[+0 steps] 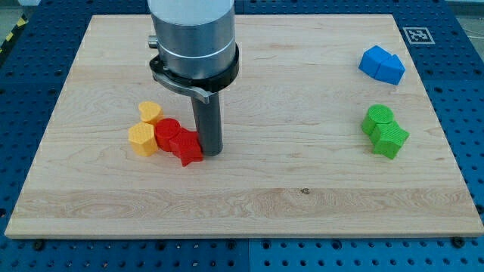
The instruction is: Place the arm towards the center
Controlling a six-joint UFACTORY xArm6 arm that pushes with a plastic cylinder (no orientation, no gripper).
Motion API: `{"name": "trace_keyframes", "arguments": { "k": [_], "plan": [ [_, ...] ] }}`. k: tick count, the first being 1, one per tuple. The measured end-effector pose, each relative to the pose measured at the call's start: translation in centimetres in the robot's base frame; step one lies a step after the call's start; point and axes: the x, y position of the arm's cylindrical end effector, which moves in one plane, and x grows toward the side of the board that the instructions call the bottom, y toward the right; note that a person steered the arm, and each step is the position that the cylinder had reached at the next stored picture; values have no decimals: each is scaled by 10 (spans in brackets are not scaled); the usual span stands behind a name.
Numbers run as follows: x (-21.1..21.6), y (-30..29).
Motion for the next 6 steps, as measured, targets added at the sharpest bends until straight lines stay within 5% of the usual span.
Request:
{"name": "trace_keyframes", "arguments": {
  "k": [4, 6],
  "plan": [
    [-12, 51],
    [-60, 74]
  ]
}}
